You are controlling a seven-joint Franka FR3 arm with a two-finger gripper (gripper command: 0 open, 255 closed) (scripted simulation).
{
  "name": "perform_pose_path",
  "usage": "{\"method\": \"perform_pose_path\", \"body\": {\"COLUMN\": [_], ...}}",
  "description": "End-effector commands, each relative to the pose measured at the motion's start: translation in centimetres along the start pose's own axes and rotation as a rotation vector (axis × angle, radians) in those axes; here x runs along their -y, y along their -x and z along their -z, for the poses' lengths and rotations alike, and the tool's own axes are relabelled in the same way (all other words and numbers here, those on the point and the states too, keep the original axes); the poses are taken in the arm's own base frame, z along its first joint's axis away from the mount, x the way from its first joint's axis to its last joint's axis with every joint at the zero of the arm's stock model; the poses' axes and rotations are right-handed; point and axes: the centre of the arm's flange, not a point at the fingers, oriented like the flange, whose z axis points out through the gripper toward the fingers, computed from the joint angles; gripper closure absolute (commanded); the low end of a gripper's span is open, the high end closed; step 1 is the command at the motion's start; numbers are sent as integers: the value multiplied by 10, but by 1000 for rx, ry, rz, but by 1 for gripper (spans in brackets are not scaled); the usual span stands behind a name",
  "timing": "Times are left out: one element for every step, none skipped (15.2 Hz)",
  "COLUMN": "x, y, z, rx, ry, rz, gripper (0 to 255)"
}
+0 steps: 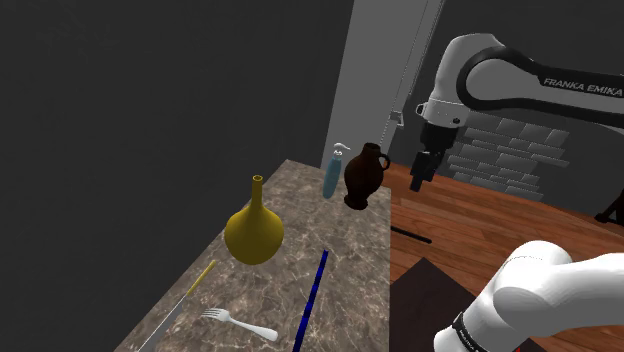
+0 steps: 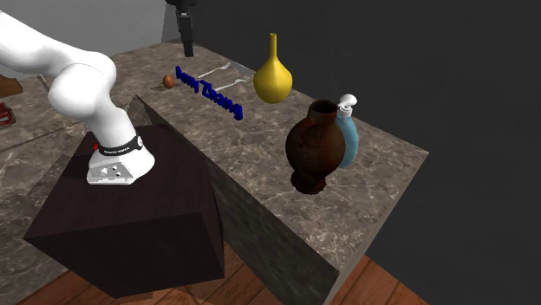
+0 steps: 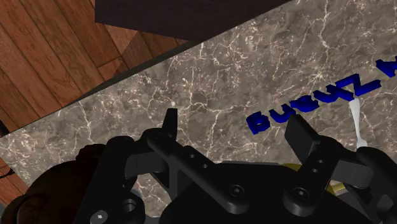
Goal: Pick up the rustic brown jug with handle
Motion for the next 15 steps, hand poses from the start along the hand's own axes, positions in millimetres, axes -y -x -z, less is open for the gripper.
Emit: {"method": "perform_pose_path", "body": {"x": [0, -9, -18, -28, -37, -46, -56, -65, -74, -83, -93, -102, -111, -121, -130], "y": [0, -10, -19, -29, -38, -48, -58, -67, -77, -86, -96, -105, -115, -124, -134], "z": [0, 0, 0, 1, 1, 1, 1, 1, 2, 2, 2, 2, 2, 2, 2], "rx": [0, 1, 2, 3, 4, 6, 7, 8, 9, 10, 11, 12, 13, 15, 16], "ry": [0, 0, 0, 0, -1, -1, -1, -1, -1, -1, -1, -1, -2, -2, -2], "rz": [0, -1, -2, -2, -3, -4, -5, -5, -6, -7, -8, -8, -9, -10, -11], "gripper": [0, 0, 0, 0, 0, 0, 0, 0, 0, 0, 0, 0, 0, 0, 0]}}
